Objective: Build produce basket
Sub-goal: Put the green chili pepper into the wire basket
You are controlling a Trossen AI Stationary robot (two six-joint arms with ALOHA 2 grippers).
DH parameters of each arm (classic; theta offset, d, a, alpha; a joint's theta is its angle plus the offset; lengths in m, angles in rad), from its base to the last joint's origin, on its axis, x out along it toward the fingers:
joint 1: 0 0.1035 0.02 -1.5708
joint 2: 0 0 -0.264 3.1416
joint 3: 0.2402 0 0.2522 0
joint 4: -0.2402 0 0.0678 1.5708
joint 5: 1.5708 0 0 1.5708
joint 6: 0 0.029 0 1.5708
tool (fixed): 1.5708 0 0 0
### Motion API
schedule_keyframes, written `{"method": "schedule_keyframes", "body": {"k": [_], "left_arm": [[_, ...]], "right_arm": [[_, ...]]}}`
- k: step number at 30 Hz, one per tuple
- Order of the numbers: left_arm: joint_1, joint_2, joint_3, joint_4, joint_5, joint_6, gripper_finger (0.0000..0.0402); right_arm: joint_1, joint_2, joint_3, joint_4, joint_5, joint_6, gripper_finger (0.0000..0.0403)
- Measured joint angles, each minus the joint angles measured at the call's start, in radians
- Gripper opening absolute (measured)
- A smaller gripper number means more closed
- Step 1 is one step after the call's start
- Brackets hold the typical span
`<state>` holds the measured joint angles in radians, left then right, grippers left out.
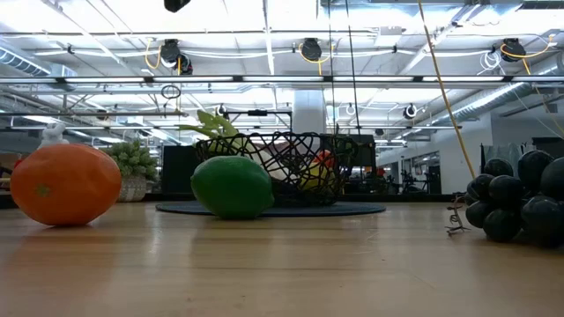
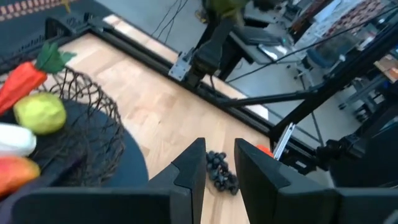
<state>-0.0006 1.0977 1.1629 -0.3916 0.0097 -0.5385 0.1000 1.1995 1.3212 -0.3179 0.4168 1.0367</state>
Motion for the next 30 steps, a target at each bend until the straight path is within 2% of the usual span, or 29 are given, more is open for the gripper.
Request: {"method": "schedule_keyframes", "body": {"k": [11, 18, 26, 30], "left_arm": [[0.0, 0.0, 0.0, 0.036, 0.035, 0.033, 0.0086], [0.001, 0.0, 0.0, 0.037, 0.035, 0.037, 0.0086], [0.026, 0.0, 0.0, 0.036, 0.035, 0.031, 0.0086], [0.045, 0.0, 0.0, 0.036, 0.034, 0.026, 0.0086]], "right_arm": [[-0.077, 0.077, 0.0, -0.004, -0.025, 0.009, 0.0132], [-0.209, 0.196, 0.0, -0.01, -0.267, -0.078, 0.0132], [-0.344, 0.351, 0.0, -0.039, -0.616, -0.231, 0.0132], [-0.409, 0.402, 0.0, -0.066, -0.72, -0.316, 0.0132]]}}
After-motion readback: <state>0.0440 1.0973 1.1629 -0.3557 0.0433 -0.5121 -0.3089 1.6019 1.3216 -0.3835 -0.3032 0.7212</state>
